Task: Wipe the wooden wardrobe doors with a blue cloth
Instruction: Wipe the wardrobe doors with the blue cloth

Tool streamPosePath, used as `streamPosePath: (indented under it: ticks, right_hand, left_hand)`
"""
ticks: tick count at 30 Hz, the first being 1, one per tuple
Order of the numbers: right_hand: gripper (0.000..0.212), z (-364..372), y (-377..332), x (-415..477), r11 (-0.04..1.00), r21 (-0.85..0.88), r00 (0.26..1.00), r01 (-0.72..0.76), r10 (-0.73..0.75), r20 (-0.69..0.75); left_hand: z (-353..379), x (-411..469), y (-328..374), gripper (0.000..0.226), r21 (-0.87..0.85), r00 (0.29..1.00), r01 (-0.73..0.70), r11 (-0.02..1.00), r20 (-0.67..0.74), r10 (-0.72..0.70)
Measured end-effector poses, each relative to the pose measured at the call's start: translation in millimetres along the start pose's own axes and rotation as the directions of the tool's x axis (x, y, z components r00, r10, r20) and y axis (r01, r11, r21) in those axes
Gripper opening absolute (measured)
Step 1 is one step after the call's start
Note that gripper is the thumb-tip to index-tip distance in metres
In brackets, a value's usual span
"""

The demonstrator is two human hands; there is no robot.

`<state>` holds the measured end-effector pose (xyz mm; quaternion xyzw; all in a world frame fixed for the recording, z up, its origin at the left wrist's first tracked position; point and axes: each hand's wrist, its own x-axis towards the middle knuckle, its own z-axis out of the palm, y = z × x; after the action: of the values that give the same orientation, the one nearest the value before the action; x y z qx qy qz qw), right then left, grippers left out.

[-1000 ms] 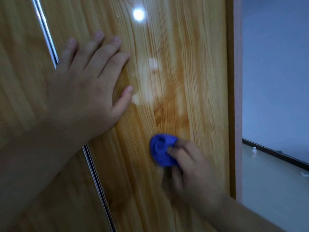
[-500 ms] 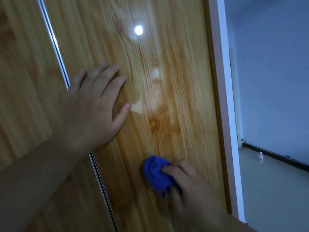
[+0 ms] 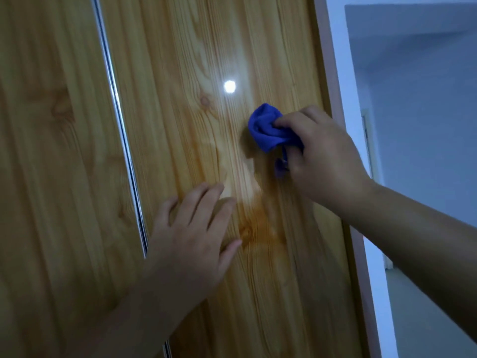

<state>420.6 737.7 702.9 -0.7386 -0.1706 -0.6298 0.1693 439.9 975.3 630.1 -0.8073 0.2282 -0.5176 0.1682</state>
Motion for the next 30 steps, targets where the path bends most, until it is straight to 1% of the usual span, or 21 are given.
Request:
streamPosePath:
  ticks: [2,5,8,10,12,17,19,21,24,27,30]
  right_hand:
    - [0.040,10.1,-6.0,14.5,0.998,-0.028,0.999,0.049,-0.049,0.019]
    - [0.041,26.7,-8.7,18.2,0.992,-0.039,0.989,0.124,-0.120,0.085]
    - [0.037,39.5,-5.8,5.6,0.986,-0.039,0.986,0.159,-0.157,0.058]
    - [0.032,45.6,-5.3,-10.0,0.986,-0.019,0.986,0.163,-0.162,0.024]
    - [0.030,50.2,-5.9,-31.6,0.986,-0.011,0.986,0.168,-0.168,0.024]
    - [0.030,60.9,0.7,-95.5,0.980,-0.046,0.976,0.196,-0.191,0.101]
    - [0.027,65.0,1.1,-126.6,0.986,-0.033,0.980,0.166,-0.161,0.113]
    - [0.032,66.4,-1.3,-157.0,0.993,-0.014,0.983,0.118,-0.114,0.144]
    - [0.035,66.0,-6.2,-205.7,1.000,0.001,0.976,-0.018,0.017,0.215]
    - [0.034,67.4,-20.4,-253.5,0.984,0.026,0.953,-0.177,0.164,0.253]
    - [0.035,76.4,-44.3,-295.8,0.963,0.063,0.927,-0.263,0.234,0.293]
  left_hand:
    - [1.1,0.6,-0.6,0.064,-0.002,1.000,0.006,1.000,-0.003,-0.006]
    - [4.9,-0.6,-2.5,0.062,-0.009,0.999,-0.006,1.000,-0.040,0.006]
    - [9.9,-2.7,-3.3,0.059,-0.008,0.997,-0.013,1.000,-0.076,0.012]
    - [12.5,-3.1,-2.4,0.059,-0.001,0.995,-0.005,1.000,-0.103,0.005]
    - [14.1,-3.6,-0.8,0.060,-0.009,0.992,0.010,1.000,-0.126,-0.011]
    - [21.9,-6.3,3.0,0.060,-0.026,0.986,0.015,1.000,-0.165,-0.019]
    - [25.7,-11.1,5.8,0.055,-0.048,0.980,0.008,0.999,-0.200,-0.017]
    - [28.2,-16.1,9.5,0.051,-0.078,0.974,-0.014,0.997,-0.227,-0.004]
    - [33.0,-27.8,19.5,0.048,-0.108,0.980,-0.063,0.992,-0.197,0.041]
    - [39.6,-38.1,27.5,0.048,-0.083,0.979,-0.110,0.990,-0.183,0.093]
    - [43.5,-42.7,31.2,0.048,-0.053,0.971,-0.163,0.985,-0.187,0.150]
